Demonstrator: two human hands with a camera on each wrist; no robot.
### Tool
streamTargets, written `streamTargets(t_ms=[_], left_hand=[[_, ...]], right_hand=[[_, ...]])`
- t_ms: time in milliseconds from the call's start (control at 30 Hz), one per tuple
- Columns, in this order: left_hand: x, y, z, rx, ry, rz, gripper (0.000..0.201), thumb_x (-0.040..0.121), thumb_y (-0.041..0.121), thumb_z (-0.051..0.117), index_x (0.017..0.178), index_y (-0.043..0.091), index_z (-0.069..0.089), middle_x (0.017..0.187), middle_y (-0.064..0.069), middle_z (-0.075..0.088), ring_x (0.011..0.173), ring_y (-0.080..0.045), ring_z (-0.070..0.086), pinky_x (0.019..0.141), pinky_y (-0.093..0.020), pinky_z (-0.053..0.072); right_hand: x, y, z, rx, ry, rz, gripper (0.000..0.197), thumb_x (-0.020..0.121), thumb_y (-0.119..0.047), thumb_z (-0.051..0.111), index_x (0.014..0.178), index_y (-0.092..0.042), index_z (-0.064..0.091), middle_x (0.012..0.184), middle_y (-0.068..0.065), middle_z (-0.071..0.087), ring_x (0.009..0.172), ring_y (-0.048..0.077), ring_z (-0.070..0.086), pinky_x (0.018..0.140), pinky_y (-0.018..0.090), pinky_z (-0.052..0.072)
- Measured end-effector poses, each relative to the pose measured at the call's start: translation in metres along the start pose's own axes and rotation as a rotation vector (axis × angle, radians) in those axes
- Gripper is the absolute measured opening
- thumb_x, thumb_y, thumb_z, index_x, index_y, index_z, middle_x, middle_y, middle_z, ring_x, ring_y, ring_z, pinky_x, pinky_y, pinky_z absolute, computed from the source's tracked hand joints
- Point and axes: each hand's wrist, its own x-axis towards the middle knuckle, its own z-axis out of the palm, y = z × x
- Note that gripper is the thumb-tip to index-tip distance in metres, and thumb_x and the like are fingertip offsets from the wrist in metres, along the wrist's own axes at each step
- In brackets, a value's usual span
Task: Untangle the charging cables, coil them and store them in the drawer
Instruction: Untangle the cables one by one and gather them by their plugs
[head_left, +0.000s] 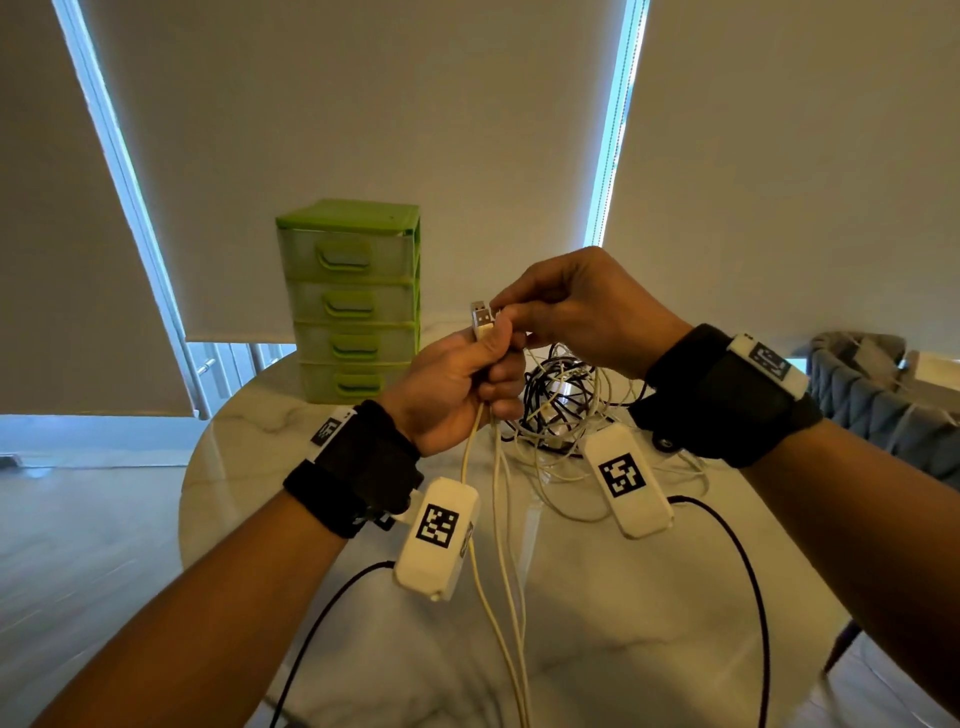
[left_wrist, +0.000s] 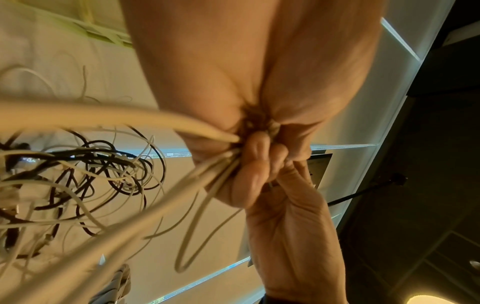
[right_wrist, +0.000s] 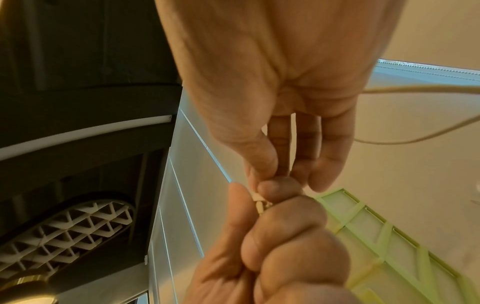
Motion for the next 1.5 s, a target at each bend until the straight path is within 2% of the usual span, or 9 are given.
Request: streamTargets(t_ms=[167, 300, 433, 567, 667, 867, 1200, 1367, 1500], left_hand=[[-0.001, 0.001, 0.005, 0.01, -0.047, -0.004, 0.026, 0.092, 0.038, 0.043, 0.078, 0.016, 0.041, 0.056, 0.007, 0.029, 0.045, -0.004, 0.027, 0.043, -0.017, 0.03], [-0.003, 0.007, 0.015, 0.054, -0.07, 0.08, 0.03, 0.094, 0.043, 0.042, 0.079, 0.017, 0.049, 0.055, 0.009, 0.027, 0.044, -0.004, 0.021, 0.041, -0.017, 0.025], [0.001, 0.011, 0.035, 0.13, -0.039, 0.202, 0.033, 0.095, 0.042, 0.038, 0.075, 0.015, 0.039, 0.053, 0.008, 0.029, 0.042, -0.004, 0.025, 0.04, -0.017, 0.027], [0.011, 0.001, 0.057, 0.061, 0.057, 0.328, 0.035, 0.101, 0.038, 0.034, 0.072, 0.019, 0.033, 0.052, 0.01, 0.026, 0.042, -0.004, 0.021, 0.04, -0.019, 0.022], [0.018, -0.001, 0.066, -0.014, 0.055, 0.334, 0.035, 0.102, 0.037, 0.033, 0.071, 0.019, 0.033, 0.05, 0.01, 0.026, 0.041, -0.003, 0.021, 0.038, -0.018, 0.022], [0.02, 0.001, 0.058, -0.031, 0.035, 0.224, 0.035, 0.103, 0.037, 0.032, 0.072, 0.019, 0.033, 0.05, 0.01, 0.024, 0.041, -0.004, 0.021, 0.041, -0.02, 0.022], [0.025, -0.047, 0.042, 0.141, 0.017, -0.009, 0.035, 0.1, 0.037, 0.037, 0.07, 0.022, 0.027, 0.05, 0.01, 0.022, 0.039, -0.003, 0.019, 0.038, -0.018, 0.018], [0.029, -0.074, 0.065, 0.275, -0.025, -0.041, 0.037, 0.102, 0.033, 0.036, 0.069, 0.021, 0.026, 0.051, 0.008, 0.023, 0.041, -0.005, 0.016, 0.04, -0.022, 0.012], [0.036, -0.08, 0.077, 0.319, 0.035, -0.016, 0.039, 0.104, 0.03, 0.038, 0.067, 0.021, 0.028, 0.05, 0.009, 0.024, 0.039, -0.004, 0.018, 0.037, -0.016, 0.016]], right_hand=[[-0.01, -0.002, -0.004, 0.036, -0.013, -0.008, 0.012, 0.09, -0.016, 0.066, 0.098, -0.021, 0.074, 0.092, 0.004, 0.074, 0.09, 0.024, 0.069, 0.084, 0.046, 0.057], [-0.022, 0.008, 0.001, 0.268, -0.139, 0.185, 0.044, 0.095, -0.046, 0.05, 0.137, -0.032, 0.048, 0.119, 0.001, 0.065, 0.108, 0.019, 0.065, 0.097, 0.051, 0.05], [-0.049, 0.025, 0.004, 0.318, -0.461, 0.337, 0.087, 0.062, -0.08, 0.062, 0.136, -0.038, 0.043, 0.13, -0.004, 0.061, 0.118, 0.018, 0.06, 0.1, 0.044, 0.047], [-0.073, 0.023, 0.017, 0.475, -0.4, 0.379, 0.043, 0.081, -0.039, 0.069, 0.117, -0.031, 0.047, 0.099, 0.0, 0.071, 0.094, 0.013, 0.069, 0.09, 0.03, 0.054], [-0.095, 0.019, 0.024, 0.642, -0.259, 0.39, 0.008, 0.098, -0.018, 0.048, 0.096, -0.011, 0.05, 0.066, 0.005, 0.043, 0.057, 0.014, 0.048, 0.062, 0.024, 0.054], [-0.151, 0.066, -0.023, 0.731, -0.2, 0.452, 0.027, 0.091, -0.036, 0.053, 0.091, -0.009, 0.06, 0.059, -0.003, 0.024, 0.046, 0.009, 0.022, 0.042, 0.019, 0.028], [-0.287, 0.134, -0.048, 0.364, 0.089, 0.669, 0.074, 0.049, -0.072, 0.079, 0.071, -0.003, 0.063, 0.056, 0.005, 0.033, 0.049, 0.017, 0.031, 0.046, 0.025, 0.031], [-0.322, 0.149, -0.027, 0.17, 0.079, 0.818, 0.051, 0.053, -0.066, 0.08, 0.061, -0.017, 0.068, 0.053, 0.007, 0.042, 0.048, 0.02, 0.045, 0.05, 0.029, 0.04], [-0.343, 0.166, -0.024, 0.065, -0.004, 0.928, 0.029, 0.072, -0.046, 0.077, 0.081, -0.019, 0.073, 0.055, 0.004, 0.055, 0.048, 0.013, 0.052, 0.05, 0.024, 0.044]])
